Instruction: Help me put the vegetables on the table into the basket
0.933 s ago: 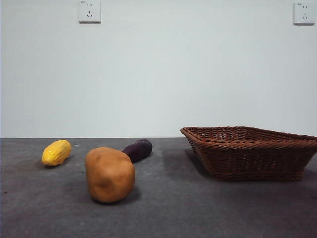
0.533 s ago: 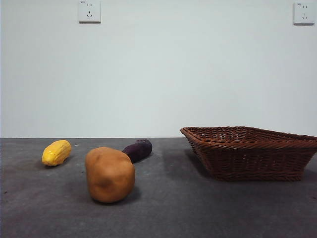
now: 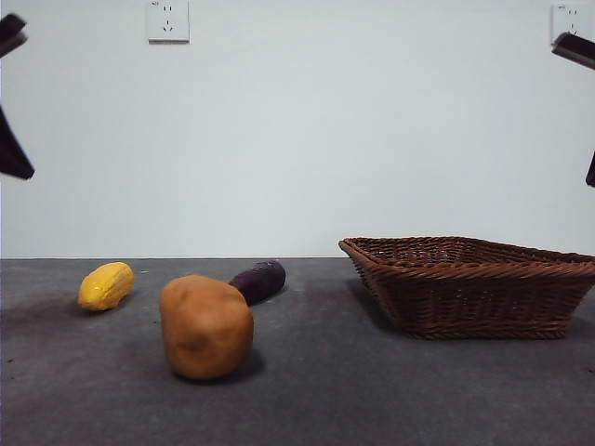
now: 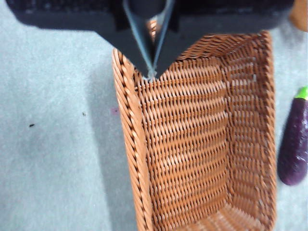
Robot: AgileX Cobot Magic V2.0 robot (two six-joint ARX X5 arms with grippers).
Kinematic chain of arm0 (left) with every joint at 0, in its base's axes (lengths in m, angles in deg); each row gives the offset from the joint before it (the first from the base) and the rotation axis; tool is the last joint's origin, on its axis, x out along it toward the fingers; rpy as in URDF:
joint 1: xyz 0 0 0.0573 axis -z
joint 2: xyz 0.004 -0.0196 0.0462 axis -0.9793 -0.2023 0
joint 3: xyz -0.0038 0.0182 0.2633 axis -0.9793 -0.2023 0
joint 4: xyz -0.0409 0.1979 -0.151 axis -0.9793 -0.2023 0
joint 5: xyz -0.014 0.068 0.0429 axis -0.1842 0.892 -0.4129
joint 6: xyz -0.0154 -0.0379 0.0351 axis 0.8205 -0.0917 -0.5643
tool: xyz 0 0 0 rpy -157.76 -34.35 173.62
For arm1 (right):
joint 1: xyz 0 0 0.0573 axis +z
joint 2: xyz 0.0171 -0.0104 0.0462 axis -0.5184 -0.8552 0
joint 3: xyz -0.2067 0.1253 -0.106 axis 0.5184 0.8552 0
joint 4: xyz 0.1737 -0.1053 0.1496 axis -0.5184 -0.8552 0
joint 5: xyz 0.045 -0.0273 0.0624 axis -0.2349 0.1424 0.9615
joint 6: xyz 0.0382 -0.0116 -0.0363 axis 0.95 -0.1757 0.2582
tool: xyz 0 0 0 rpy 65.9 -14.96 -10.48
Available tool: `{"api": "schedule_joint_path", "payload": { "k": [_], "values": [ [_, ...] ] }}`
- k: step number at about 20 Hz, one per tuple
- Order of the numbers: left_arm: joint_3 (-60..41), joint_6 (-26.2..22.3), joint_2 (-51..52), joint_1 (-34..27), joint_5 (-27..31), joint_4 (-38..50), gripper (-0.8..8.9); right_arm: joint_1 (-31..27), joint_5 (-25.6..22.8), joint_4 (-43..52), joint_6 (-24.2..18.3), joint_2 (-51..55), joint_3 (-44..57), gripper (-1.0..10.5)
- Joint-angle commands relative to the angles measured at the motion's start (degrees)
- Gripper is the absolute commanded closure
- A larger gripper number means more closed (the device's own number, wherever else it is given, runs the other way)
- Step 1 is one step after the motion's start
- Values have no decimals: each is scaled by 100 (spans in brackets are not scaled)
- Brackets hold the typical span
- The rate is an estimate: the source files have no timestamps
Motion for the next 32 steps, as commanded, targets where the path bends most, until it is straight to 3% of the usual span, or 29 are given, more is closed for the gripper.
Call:
{"api": "schedule_joint_path", "payload": {
  "k": [1,4,7,8,10,20,27,30,32],
  "values": [
    [382,4,-140,-15,-37,-448,817,0,111,-118,-42,-70,-192,944],
    [883,-273,-267,-17,-553,-957,817,2,199,-564,-308,-409,-680,909],
    [1397,-562,-393,-13,-1021,-1692,817,2,208,-1126,-610,-1027,-1274,540],
    [1517,-654,-415,2,-1054,-1853,817,7,208,-1292,-706,-1255,-1469,459],
    [1663,-796,-428,26,-1051,-2046,817,7,205,-1497,-890,-1703,-1823,405],
    [1698,-833,-490,70,-1047,-2085,817,7,116,-1759,-1233,-3847,-3534,414],
    [1698,-901,-702,70,-1029,-2288,817,13,120,-1823,-1390,-4553,-3790,425],
    [1698,-901,-763,70,-1027,-2288,817,76,122,-1897,-1526,-4669,-3790,601],
    [1698,-922,-796,70,-1027,-2288,817,122,162,-1899,-1580,-4699,-3790,611]
  ]
}}
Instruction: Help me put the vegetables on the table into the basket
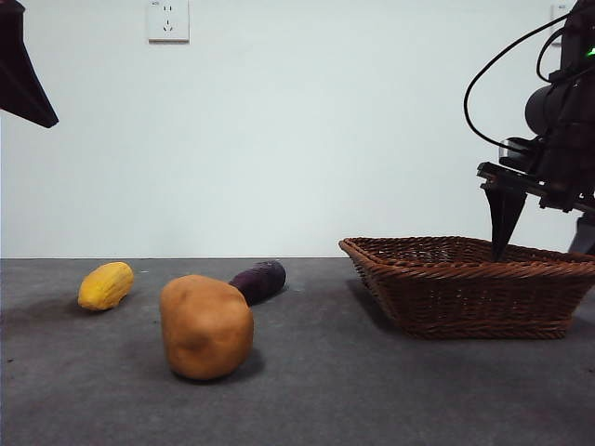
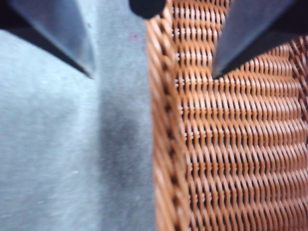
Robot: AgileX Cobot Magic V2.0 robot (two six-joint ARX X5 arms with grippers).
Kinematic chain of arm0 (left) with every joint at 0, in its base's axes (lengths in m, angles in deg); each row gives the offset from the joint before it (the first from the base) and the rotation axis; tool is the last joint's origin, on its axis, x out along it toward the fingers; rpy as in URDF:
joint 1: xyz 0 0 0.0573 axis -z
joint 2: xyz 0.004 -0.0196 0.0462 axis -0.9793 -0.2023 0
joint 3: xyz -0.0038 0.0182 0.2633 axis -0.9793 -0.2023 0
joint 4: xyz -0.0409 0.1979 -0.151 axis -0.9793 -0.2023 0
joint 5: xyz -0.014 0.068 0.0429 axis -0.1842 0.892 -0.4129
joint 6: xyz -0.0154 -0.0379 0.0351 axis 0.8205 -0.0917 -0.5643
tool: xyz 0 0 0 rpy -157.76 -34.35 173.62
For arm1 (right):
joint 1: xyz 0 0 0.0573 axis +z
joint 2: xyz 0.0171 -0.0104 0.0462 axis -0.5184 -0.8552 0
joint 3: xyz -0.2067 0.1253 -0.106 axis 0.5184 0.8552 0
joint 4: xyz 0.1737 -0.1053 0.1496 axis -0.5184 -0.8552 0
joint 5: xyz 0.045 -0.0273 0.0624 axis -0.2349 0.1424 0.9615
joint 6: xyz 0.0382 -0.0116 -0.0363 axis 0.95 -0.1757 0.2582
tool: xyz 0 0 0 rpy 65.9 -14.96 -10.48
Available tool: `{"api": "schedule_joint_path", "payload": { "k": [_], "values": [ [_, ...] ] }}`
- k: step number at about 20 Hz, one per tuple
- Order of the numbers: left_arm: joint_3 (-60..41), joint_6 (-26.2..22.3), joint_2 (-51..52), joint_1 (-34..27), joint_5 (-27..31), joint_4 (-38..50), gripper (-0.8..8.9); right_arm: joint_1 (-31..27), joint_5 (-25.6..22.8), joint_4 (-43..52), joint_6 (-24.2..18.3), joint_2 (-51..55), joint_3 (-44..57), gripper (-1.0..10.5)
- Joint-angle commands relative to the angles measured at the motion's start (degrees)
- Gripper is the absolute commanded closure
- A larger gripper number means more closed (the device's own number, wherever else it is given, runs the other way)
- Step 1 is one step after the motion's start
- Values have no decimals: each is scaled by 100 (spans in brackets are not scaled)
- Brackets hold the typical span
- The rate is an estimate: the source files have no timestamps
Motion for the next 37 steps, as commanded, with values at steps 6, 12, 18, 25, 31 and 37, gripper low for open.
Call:
{"api": "schedule_joint_path", "payload": {
  "k": [6,12,18,25,31,37],
  "values": [
    [4,-98,-61,20,7,2,817,164,-2,-26,-271,-179,-17,963],
    [214,76,-728,20,933,-68,722,114,-74,-448,-291,-149,-20,963],
    [1773,92,-2715,22,1554,-487,351,116,-70,-619,-339,444,-20,963],
    [3351,101,-4507,181,2662,-669,279,116,-70,-787,-326,1797,-20,963],
    [3963,101,-5276,533,3018,-737,284,118,-72,-1067,-345,2669,-20,963],
    [3967,245,-5552,699,3233,-632,342,120,-72,-1311,-468,3134,-20,963]
  ]
}}
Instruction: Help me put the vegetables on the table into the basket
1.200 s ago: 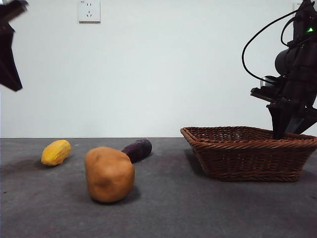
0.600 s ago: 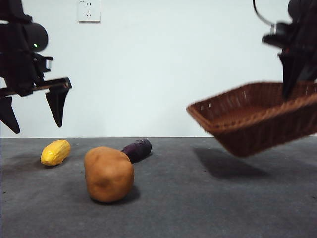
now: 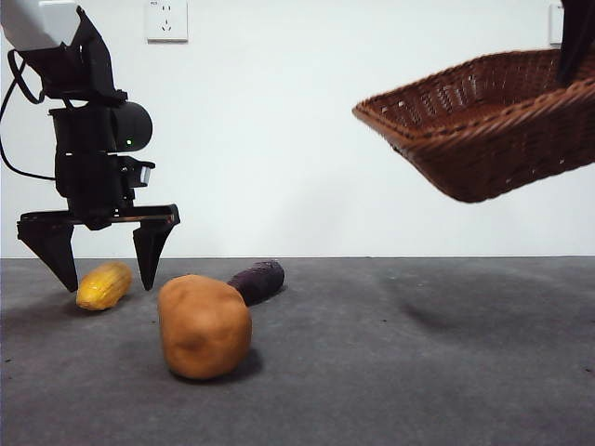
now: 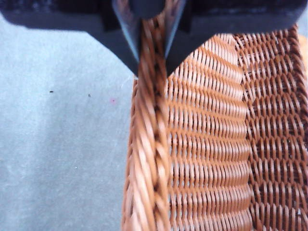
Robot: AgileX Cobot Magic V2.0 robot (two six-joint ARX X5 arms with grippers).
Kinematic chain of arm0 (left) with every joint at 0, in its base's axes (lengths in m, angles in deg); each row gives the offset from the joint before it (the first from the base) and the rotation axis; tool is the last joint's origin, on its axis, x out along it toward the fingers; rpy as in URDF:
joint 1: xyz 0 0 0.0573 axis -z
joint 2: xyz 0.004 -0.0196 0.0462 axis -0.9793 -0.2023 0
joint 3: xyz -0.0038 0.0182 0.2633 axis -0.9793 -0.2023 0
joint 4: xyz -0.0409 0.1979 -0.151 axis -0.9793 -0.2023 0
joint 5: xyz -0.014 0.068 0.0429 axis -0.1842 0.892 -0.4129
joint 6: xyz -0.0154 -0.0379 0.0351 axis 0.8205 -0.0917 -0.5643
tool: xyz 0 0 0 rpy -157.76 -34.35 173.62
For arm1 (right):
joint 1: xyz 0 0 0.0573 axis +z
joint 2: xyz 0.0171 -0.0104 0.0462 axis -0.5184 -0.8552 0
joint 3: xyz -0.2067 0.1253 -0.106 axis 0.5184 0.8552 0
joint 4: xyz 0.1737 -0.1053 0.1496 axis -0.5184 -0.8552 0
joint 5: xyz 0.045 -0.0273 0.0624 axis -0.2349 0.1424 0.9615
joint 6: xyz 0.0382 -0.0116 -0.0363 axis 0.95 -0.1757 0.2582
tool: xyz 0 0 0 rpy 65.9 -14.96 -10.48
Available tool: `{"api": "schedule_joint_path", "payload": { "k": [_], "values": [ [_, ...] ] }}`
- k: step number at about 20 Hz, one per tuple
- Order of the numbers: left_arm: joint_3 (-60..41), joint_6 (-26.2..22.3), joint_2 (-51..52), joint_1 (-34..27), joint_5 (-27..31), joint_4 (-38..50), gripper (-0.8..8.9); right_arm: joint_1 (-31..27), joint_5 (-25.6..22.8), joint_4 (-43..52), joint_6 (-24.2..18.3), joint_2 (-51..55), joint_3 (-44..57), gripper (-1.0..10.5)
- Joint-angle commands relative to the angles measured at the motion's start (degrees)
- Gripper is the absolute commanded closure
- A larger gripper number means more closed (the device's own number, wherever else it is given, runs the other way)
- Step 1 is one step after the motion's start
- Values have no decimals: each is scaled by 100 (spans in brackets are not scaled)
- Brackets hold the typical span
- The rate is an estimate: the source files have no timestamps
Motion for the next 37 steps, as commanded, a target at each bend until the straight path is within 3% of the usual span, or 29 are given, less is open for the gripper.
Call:
{"api": "schedule_joint_path", "payload": {
  "k": [1,3,6,10,13,17,20,22,23,27,31,32,35,37],
  "values": [
    [-13,72,-79,11,120,55,352,9,61,-7,-68,133,11,963],
    [-13,68,-79,7,195,44,366,9,59,-55,-76,199,11,963],
    [-13,48,-83,-9,245,28,520,9,61,-122,-83,212,11,963],
    [-13,-264,-83,2,216,46,828,11,61,-181,-85,212,11,963],
    [15,-293,-68,4,50,9,827,11,59,-197,-85,210,11,963],
    [455,-289,127,4,-1390,-348,826,11,-317,-136,129,184,11,963],
    [964,-17,428,92,-3038,-415,826,13,-763,-136,417,39,15,963],
    [1185,184,647,284,-4015,-254,826,15,-772,-140,564,-107,15,963],
    [1261,219,748,415,-4205,-201,826,26,-780,-146,619,-177,17,963],
    [1311,328,973,1257,-4201,138,826,330,-809,-149,844,-463,17,963],
    [1311,667,968,2129,-2710,354,826,785,-798,-146,984,-562,17,963],
    [1311,761,968,2288,-2562,428,826,885,-791,-140,999,-562,17,963],
    [1309,1132,960,2505,-2586,378,826,1126,-776,-192,1038,-562,17,963],
    [1309,1137,957,2645,-2555,254,812,1257,-688,-195,1054,-562,17,963]
  ]
}}
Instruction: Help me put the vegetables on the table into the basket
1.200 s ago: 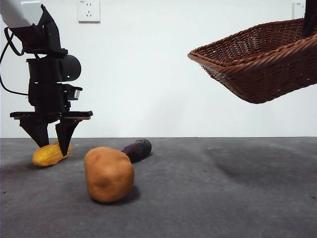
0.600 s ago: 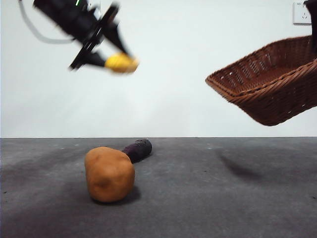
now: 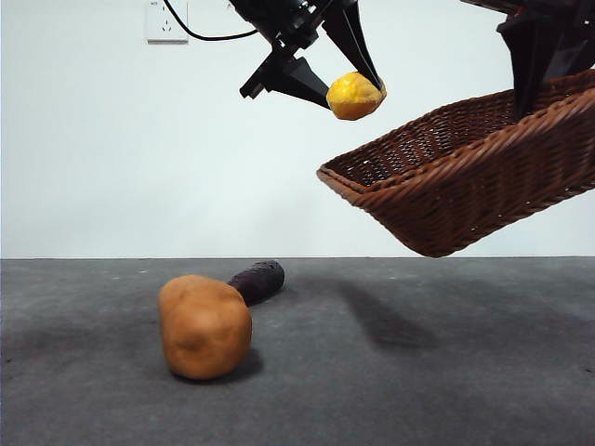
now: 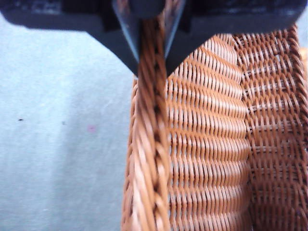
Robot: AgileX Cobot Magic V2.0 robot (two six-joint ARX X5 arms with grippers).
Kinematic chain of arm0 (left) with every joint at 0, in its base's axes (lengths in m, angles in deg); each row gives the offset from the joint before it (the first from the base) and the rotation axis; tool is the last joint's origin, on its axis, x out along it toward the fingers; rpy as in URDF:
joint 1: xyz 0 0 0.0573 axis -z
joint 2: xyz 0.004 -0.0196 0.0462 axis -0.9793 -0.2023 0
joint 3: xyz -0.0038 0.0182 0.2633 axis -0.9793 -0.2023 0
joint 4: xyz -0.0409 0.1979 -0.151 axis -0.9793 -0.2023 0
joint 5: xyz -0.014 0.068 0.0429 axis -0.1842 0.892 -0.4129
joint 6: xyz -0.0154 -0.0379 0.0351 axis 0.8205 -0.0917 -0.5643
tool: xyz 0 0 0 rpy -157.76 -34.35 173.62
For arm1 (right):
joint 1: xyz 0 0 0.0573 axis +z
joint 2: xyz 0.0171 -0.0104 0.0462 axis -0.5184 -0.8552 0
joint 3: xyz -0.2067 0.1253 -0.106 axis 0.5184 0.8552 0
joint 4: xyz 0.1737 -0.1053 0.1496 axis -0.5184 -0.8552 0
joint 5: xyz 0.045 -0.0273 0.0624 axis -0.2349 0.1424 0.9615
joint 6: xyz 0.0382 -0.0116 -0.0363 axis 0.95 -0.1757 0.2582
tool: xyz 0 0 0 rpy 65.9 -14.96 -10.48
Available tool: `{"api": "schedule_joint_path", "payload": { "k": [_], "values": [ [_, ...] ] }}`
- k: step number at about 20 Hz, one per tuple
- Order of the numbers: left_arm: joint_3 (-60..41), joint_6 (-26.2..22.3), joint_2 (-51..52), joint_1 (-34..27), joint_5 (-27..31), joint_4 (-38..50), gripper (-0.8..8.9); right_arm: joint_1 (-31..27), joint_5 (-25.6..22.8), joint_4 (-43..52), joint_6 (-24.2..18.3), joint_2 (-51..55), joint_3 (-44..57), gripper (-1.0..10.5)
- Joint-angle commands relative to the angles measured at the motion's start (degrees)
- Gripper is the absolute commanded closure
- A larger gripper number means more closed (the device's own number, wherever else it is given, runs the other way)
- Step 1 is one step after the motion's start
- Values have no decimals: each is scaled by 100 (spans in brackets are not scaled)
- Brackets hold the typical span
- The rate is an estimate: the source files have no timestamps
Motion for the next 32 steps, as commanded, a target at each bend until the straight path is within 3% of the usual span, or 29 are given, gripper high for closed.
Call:
{"api": "schedule_joint_path", "payload": {
  "k": [1,2,4,8,13,16,20,22,28,32],
  "values": [
    [-50,219,-83,146,192,-70,808,109,186,48,129,-13,17,963],
    [-50,323,-83,188,422,-85,781,129,195,68,157,-13,17,963],
    [-50,428,-83,195,785,-105,629,149,415,74,166,-13,17,963],
    [-52,549,-136,188,796,-109,311,149,789,59,125,-13,17,963],
    [-52,553,-127,168,754,-87,302,144,728,59,94,-13,17,963],
    [-52,114,131,90,817,-254,312,136,487,7,31,-13,17,963],
    [-52,-702,752,90,2151,-1137,312,129,369,-76,-127,-13,17,963],
    [-52,-839,973,87,2402,-1558,312,127,372,-37,-140,-13,17,963],
    [-68,-852,1279,-50,2559,-2610,312,125,374,7,-280,-15,20,963],
    [-398,-730,1624,-35,2564,-2671,312,-35,382,-4,-407,-13,20,963]
  ]
}}
